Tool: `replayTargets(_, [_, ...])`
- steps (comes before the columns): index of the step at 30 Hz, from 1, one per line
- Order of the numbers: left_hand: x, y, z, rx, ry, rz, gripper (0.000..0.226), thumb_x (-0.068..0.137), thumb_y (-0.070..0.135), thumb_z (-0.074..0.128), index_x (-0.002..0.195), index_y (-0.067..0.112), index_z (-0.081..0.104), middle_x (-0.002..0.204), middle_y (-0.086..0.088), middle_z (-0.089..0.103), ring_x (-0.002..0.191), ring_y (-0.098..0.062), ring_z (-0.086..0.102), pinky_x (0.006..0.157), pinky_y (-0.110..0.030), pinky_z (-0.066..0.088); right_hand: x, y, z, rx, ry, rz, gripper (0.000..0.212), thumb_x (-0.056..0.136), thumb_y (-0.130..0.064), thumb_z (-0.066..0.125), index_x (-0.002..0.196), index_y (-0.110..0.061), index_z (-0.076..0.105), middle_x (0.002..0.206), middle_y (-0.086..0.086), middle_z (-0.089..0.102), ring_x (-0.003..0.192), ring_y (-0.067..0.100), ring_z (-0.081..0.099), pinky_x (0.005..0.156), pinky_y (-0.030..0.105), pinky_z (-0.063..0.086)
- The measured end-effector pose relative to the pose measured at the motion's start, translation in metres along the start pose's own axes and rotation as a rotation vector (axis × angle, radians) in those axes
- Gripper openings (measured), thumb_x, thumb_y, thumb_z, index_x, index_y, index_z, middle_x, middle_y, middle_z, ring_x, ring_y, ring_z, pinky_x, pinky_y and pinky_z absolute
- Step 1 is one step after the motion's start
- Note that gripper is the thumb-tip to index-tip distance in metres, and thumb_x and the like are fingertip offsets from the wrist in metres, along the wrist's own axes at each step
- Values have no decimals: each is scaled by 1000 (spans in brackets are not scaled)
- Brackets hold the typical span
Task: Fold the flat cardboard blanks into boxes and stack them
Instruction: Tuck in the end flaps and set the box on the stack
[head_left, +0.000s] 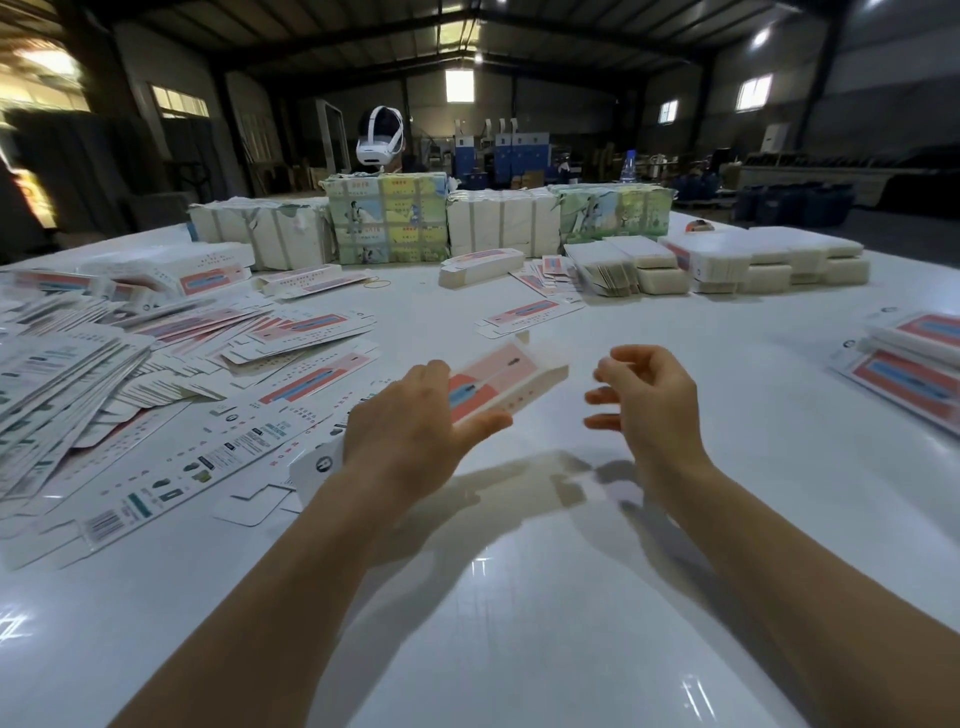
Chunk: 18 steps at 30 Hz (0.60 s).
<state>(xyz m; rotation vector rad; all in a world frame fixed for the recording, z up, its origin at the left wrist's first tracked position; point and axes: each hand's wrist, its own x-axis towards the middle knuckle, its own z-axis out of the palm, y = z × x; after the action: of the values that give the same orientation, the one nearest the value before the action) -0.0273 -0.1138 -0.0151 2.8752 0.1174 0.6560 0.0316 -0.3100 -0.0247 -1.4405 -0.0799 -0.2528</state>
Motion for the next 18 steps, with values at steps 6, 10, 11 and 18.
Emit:
replayTargets(6, [-2,5,0,-51,-11,-5,64,80,73,40,118,22,47,109,3,55,87,-21,58,73,-41,54,-12,9,10,-464,-7,-498,17,89,-10,62,104,-10,72,103,-8,54,103,13,54,82,13,44])
replayTargets(10, [-2,8,2,-74,-8,6,69,77,75,36,122,23,46,111,3,55,89,-20,58,73,-41,54,-17,7,14,-519,-23,-504,27,92,-12,60,118,-11,67,113,-13,53,115,6,39,89,-5,23])
replayTargets(11, [-3,10,3,-84,-6,10,74,75,77,33,122,22,46,111,3,55,89,-20,58,73,-41,54,-19,7,15,-528,-33,-512,29,92,-13,59,120,-11,65,113,-14,53,114,5,36,89,-6,20])
replayTargets(18, [-7,13,5,-83,32,64,92,61,82,17,122,21,47,109,3,56,86,-19,58,70,-40,54,-23,7,14,-465,-84,-423,25,93,-15,58,115,-17,69,94,-36,49,114,7,37,107,42,34])
